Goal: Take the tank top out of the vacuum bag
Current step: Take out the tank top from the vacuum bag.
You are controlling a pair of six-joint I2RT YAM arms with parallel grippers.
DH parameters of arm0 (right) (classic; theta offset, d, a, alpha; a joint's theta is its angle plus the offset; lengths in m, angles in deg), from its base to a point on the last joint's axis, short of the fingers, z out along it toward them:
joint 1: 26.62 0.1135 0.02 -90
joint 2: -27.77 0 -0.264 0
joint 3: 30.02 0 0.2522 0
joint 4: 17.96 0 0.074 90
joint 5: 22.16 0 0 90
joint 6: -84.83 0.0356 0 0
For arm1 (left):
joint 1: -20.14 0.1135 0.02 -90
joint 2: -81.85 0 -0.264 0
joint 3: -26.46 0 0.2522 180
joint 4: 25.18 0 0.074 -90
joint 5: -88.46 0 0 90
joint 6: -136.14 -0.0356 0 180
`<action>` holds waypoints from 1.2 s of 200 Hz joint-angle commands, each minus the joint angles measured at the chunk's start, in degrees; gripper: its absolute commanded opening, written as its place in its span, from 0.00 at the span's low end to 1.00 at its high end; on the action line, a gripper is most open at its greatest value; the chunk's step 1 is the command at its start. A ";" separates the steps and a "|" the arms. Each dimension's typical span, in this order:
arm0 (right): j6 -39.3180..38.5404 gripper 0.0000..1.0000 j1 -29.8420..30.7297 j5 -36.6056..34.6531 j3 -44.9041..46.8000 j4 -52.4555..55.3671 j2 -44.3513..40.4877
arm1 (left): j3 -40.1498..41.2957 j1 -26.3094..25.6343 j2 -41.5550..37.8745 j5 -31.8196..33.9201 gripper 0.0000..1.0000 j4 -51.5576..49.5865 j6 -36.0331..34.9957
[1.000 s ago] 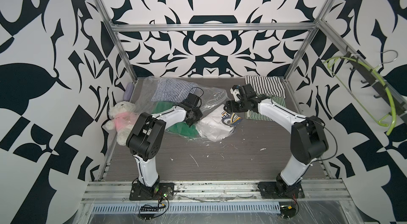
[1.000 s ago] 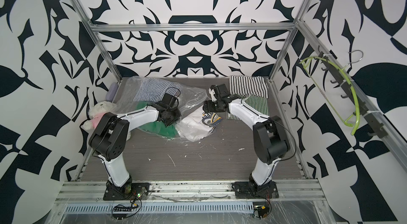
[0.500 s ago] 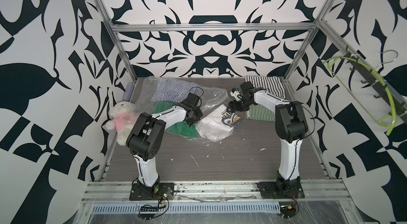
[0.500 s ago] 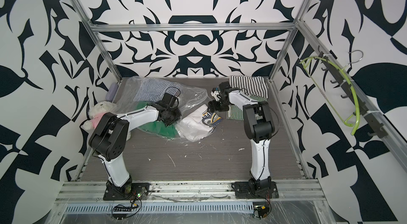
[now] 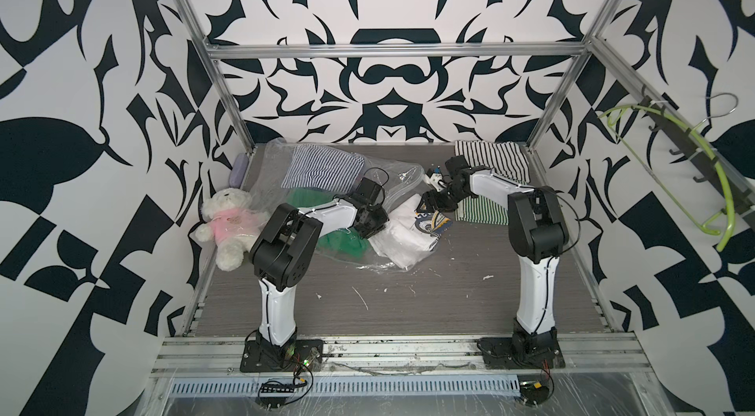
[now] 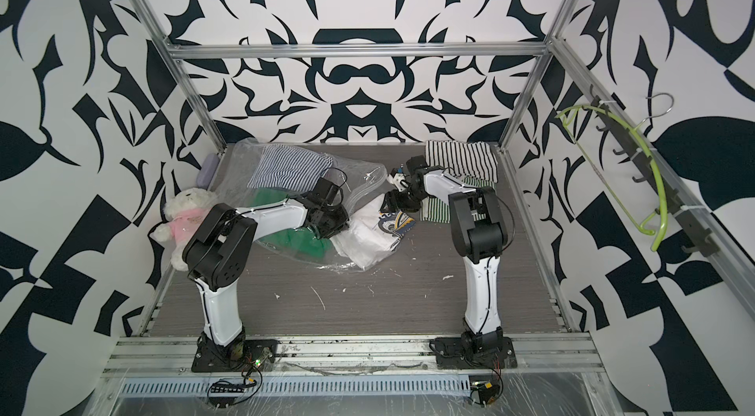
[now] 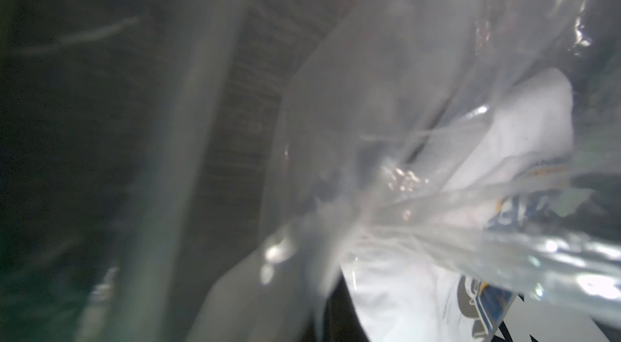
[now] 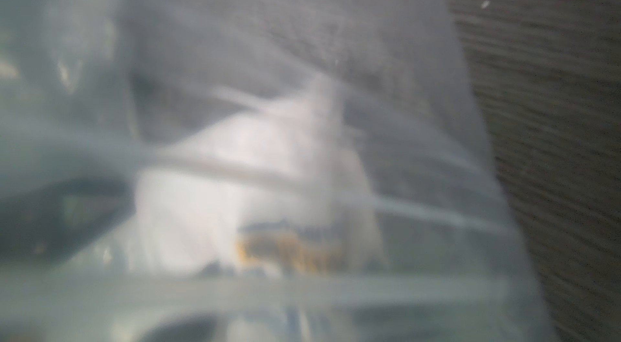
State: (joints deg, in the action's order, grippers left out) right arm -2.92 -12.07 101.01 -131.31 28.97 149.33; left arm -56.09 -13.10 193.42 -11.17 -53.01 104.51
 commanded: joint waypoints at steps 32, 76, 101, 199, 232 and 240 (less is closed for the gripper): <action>-1.03 0.71 -0.56 16.64 2.61 0.81 -0.65 | 1.83 -0.48 6.18 -1.62 0.00 -2.67 0.37; -2.15 0.70 -0.45 25.12 4.75 -0.38 -5.05 | 1.65 -0.15 6.47 -1.12 0.00 -3.07 0.16; -2.57 0.70 0.75 26.59 4.74 0.30 -7.72 | 1.65 -0.06 6.56 -1.03 0.00 -2.99 0.11; -13.26 0.70 12.10 0.86 3.02 10.95 -9.52 | 1.56 0.23 6.73 -1.27 0.00 -2.83 -0.04; -11.88 0.71 13.59 -15.84 3.24 6.15 -8.84 | 1.48 0.23 6.64 -1.12 0.00 -2.88 -0.10; -11.58 0.72 13.61 -19.14 3.42 4.97 -9.10 | 1.56 0.34 6.56 -1.10 0.00 -2.89 -0.08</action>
State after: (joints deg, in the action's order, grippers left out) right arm -14.25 1.06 96.84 -127.29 35.70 140.21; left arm -56.38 -12.60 194.95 -14.43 -50.03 104.75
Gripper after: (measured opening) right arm 0.714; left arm 0.064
